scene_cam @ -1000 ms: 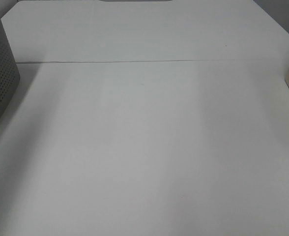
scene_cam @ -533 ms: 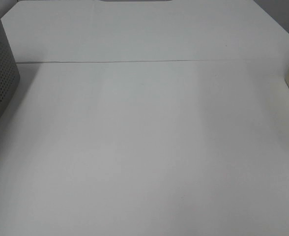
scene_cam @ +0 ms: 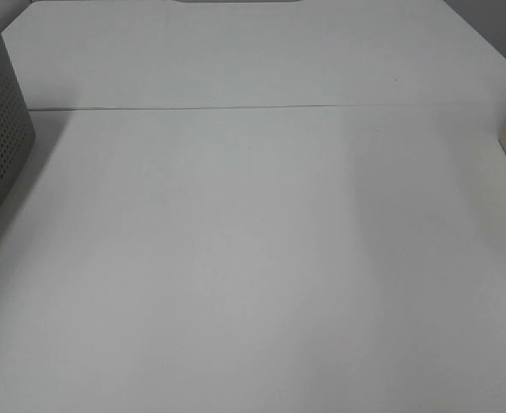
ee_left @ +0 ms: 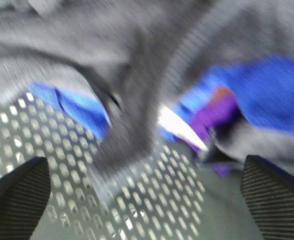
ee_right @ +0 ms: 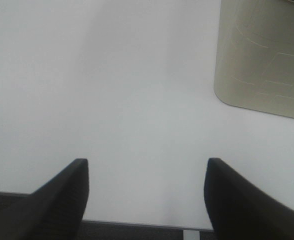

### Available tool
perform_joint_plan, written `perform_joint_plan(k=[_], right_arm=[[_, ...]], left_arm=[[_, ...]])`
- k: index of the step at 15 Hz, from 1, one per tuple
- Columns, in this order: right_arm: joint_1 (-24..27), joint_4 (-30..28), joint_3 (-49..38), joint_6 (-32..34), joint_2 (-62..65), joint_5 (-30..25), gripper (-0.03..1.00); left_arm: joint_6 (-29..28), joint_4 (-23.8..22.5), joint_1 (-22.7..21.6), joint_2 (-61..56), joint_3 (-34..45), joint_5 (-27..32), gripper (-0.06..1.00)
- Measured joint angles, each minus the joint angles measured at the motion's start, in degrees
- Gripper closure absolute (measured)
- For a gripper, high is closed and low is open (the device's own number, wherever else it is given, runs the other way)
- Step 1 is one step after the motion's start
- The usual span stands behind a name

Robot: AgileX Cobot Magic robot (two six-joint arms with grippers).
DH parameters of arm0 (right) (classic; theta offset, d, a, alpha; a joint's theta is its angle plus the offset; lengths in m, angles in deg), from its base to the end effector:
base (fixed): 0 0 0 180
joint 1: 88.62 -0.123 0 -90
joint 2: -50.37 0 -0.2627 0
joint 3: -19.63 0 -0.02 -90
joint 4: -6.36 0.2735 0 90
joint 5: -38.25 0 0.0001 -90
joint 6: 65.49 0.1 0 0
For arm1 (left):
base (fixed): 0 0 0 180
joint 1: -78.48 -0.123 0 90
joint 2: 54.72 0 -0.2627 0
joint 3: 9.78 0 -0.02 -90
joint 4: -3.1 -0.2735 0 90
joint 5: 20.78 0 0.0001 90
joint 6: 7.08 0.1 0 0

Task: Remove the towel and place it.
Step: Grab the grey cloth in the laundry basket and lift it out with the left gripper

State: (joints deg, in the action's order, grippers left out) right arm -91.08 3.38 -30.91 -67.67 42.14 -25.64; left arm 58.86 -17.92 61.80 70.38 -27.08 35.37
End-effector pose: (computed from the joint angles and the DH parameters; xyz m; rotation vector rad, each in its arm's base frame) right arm 0.0477 -0.0026 0.2656 -0.0838 2.1386 -0.0605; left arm 0.4195 0.1568 0.1825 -1.4966 -2.6674 -0.6699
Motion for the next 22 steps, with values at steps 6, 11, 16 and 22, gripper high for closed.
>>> perform_joint_plan(k=[6,11,16,22], right_arm=[[0.00,0.00,0.00,0.00,0.00,0.00,0.31],[0.00,-0.06,0.00,0.00,0.00,0.00,0.31],[0.00,-0.06,0.00,0.00,0.00,0.00,0.31],[0.00,-0.06,0.00,0.00,0.00,0.00,0.31]], left_arm=[[2.01,2.92,0.00,6.53,-5.67,3.15,0.25],[-3.67,2.98,0.00,6.53,-5.79,3.21,0.93],[-5.10,3.84,0.46,6.30,-5.79,4.07,0.94],[-12.20,4.93,7.85,-5.56,-17.07,12.49,0.94]])
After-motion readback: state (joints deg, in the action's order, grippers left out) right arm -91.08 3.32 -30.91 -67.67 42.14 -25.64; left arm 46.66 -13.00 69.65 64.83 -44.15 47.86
